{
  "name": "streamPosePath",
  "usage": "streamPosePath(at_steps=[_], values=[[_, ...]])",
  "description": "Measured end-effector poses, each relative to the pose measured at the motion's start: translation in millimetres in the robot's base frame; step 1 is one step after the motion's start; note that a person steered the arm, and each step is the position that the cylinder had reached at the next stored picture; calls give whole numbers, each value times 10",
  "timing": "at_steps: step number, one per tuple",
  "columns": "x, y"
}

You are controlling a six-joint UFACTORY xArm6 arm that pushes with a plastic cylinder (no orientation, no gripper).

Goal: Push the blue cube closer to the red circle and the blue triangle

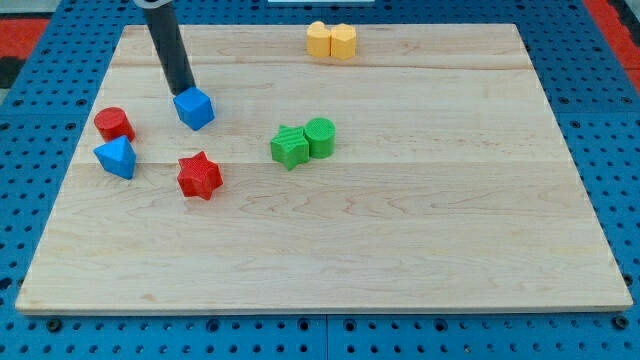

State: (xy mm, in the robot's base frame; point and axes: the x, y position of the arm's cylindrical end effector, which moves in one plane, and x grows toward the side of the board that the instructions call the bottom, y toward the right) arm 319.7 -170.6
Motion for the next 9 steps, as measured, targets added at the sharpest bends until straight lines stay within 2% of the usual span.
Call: streamPosePath(at_steps=[1,3,4,5,6,9], values=[[111,183],[696,182],[664,589],[965,815],[1096,652],[878,63]])
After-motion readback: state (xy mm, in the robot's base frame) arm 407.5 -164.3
